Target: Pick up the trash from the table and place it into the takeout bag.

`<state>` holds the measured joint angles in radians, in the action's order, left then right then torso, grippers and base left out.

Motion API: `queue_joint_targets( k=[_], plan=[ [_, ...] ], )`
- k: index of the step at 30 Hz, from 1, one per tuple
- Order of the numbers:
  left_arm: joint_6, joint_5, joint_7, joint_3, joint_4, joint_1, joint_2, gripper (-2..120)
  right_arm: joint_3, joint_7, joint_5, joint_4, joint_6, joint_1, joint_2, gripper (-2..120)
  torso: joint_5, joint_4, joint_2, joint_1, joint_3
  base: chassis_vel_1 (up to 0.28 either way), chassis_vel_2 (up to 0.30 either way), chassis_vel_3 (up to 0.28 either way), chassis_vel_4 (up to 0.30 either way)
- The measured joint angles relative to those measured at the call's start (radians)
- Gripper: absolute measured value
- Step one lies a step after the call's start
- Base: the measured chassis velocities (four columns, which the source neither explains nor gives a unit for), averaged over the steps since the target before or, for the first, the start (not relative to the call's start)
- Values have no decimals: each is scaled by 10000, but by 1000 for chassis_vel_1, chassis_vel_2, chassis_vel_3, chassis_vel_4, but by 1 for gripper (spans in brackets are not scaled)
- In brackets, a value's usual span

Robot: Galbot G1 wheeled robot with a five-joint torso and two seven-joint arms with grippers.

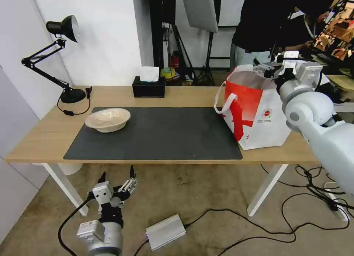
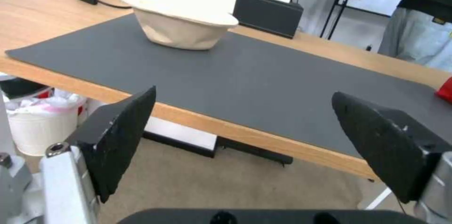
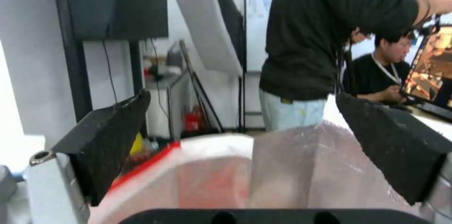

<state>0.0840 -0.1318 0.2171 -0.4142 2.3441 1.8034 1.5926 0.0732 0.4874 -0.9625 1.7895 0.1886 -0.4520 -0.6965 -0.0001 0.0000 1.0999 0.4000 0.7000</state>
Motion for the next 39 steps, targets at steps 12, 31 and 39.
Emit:
queue_joint_targets(
  k=[12,31,39],
  plan=[
    [-21,9,9,-6,41,17,1,100,743,114,763,1396,-1949,-2061,59,100,1,-1,1,-1,0,0,0,0,0],
    [-58,56,11,-25,120,60,4,100,668,386,2465,3620,-3749,-4643,-364,100,-1,2,2,-1,0,0,0,0,0],
    [-73,55,11,-38,167,102,5,100,502,391,3113,4113,-3833,-6037,-570,100,0,0,2,-1,0,0,0,0,0]
  ],
)
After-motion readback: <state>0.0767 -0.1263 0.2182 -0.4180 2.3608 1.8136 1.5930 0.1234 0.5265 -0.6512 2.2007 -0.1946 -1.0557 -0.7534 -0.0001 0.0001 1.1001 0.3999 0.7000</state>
